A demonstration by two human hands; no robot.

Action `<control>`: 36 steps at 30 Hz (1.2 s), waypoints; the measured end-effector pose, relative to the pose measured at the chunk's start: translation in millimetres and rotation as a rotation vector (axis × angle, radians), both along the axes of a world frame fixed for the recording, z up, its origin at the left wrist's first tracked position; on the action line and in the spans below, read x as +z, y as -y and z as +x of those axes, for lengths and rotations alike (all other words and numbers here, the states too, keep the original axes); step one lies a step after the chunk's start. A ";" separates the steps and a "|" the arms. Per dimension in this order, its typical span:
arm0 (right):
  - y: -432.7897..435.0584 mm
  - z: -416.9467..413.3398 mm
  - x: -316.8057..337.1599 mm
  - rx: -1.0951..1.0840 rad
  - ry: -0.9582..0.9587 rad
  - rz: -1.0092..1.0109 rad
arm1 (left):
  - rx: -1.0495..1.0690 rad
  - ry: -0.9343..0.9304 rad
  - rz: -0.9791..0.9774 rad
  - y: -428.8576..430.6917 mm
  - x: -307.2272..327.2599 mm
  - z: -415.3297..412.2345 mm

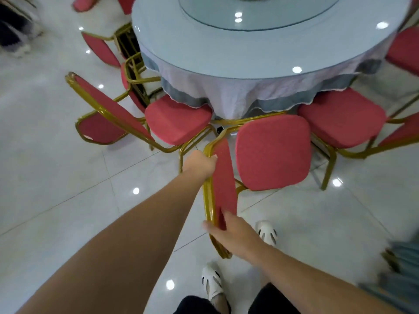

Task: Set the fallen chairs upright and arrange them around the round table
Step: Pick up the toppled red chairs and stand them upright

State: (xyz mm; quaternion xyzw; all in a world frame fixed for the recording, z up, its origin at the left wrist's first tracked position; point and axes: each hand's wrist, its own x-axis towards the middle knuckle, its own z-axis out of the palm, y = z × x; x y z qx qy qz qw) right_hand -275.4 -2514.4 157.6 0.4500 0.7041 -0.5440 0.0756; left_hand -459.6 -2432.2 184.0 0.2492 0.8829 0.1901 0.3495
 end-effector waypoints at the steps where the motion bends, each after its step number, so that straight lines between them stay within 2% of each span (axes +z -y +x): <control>1: 14.5 -2.5 -10.1 -0.027 0.035 0.040 | 0.004 0.004 0.017 0.1 -0.6 -1.1; 5: 48.0 -0.8 -51.1 -0.146 0.236 0.170 | -0.011 0.046 0.058 -0.8 -1.6 -4.6; 11: 63.1 1.9 -63.2 -0.118 0.283 0.245 | -0.081 0.007 0.010 11.5 -6.4 3.7; 14: 69.6 -9.7 -63.6 -0.209 0.308 0.205 | -0.117 -0.016 -0.017 13.0 -4.8 4.8; 19: 77.9 -19.5 -58.6 -0.236 0.357 0.272 | -0.134 -0.028 -0.016 11.8 0.8 6.3; 24: 62.1 9.5 -46.9 -0.238 0.396 0.283 | -0.178 -0.045 0.040 7.5 7.3 29.8; 30: 49.2 53.9 -33.6 -0.241 0.431 0.292 | -0.177 0.176 0.016 0.7 13.9 62.5; 36: 47.6 77.4 -9.0 -0.233 0.474 0.303 | -0.228 0.244 0.002 -6.5 34.3 81.1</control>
